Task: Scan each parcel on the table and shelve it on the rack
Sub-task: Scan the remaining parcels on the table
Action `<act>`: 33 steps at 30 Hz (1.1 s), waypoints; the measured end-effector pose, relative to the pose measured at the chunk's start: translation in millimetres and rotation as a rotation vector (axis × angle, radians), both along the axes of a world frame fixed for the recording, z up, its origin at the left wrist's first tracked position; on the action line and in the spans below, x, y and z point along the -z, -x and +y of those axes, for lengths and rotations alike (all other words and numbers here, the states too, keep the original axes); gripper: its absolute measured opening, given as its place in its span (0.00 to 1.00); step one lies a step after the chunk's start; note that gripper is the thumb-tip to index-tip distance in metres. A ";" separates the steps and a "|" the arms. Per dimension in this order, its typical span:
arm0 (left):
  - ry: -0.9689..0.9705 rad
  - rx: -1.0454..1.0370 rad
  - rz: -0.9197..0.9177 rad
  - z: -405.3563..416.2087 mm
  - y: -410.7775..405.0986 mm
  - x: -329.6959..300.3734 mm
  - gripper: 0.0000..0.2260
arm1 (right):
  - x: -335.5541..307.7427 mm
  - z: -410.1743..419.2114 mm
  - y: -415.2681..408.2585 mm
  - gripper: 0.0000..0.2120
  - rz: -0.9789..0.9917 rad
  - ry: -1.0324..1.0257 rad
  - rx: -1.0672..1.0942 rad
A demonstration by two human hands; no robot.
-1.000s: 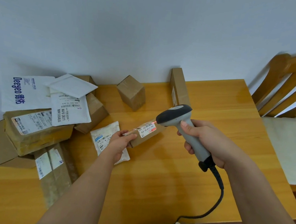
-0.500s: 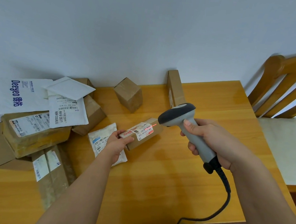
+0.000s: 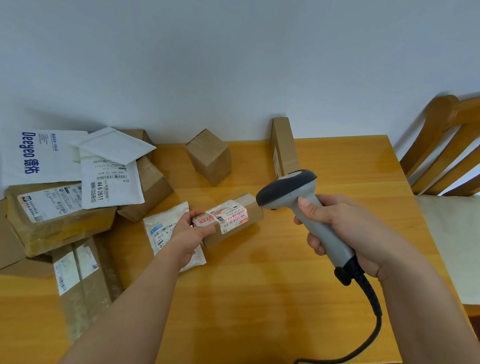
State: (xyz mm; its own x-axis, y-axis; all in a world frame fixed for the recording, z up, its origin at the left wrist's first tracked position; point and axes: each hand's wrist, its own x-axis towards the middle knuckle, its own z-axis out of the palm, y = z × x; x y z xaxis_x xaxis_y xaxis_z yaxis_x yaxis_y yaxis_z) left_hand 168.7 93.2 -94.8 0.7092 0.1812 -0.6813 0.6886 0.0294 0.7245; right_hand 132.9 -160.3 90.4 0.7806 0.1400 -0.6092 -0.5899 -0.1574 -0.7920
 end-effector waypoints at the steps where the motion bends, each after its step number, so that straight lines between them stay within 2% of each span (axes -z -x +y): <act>1: 0.000 0.003 0.000 0.4 0.0 0.4 0.22 | -0.5 0.2 0.1 0.13 0.000 0.002 0.000; 14: -0.012 0.018 -0.021 10.3 -3.2 5.4 0.27 | -6.6 9.1 -2.2 0.14 0.000 -0.006 -0.006; 21: 0.013 -0.004 -0.018 17.4 -4.9 4.7 0.25 | -2.6 16.5 -6.5 0.14 0.009 -0.008 0.008; 28: 0.231 0.020 0.129 32.5 9.8 -14.2 0.22 | 11.5 34.5 -15.5 0.19 -0.026 -0.129 0.130; 33: 0.318 -0.042 0.026 47.4 50.9 -57.1 0.20 | 10.3 64.8 -19.6 0.12 -0.080 -0.172 0.154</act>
State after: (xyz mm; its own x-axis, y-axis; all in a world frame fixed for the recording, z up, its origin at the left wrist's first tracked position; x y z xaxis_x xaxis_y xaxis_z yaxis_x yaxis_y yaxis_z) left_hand 117.8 140.6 -37.7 0.6875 -0.0153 -0.7260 0.6999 0.2803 0.6569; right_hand 152.5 -95.6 80.1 0.8453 0.1120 -0.5224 -0.5311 0.0710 -0.8443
